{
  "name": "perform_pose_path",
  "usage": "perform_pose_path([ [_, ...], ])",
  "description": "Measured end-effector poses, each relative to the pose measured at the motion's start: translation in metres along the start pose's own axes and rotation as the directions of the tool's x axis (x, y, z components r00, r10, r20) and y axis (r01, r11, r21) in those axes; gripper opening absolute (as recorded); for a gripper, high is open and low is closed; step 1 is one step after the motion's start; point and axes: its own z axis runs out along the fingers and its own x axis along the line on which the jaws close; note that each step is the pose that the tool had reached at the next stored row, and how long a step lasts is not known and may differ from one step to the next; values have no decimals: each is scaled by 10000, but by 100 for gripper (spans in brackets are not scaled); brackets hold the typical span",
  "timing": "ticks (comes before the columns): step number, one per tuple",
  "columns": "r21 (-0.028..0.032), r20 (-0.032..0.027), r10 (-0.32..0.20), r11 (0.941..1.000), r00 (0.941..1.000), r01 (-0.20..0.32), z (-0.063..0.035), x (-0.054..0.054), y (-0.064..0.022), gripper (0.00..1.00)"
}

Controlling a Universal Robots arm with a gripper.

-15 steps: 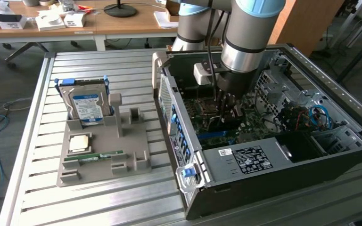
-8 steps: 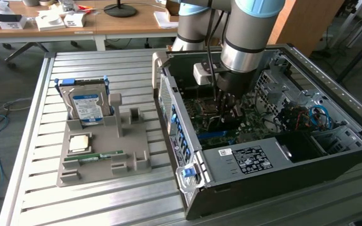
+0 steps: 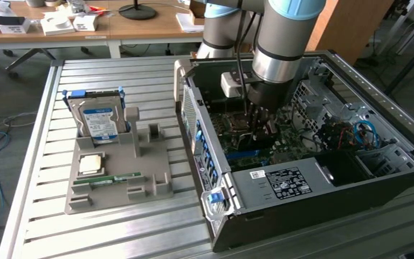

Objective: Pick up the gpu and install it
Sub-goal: 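Insert the gpu into the slot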

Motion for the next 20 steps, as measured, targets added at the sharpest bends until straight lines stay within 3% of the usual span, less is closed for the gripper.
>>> perform_pose_path([
  [20,-1,-2,0,10000,10000,0,46,-2,5,26],
])
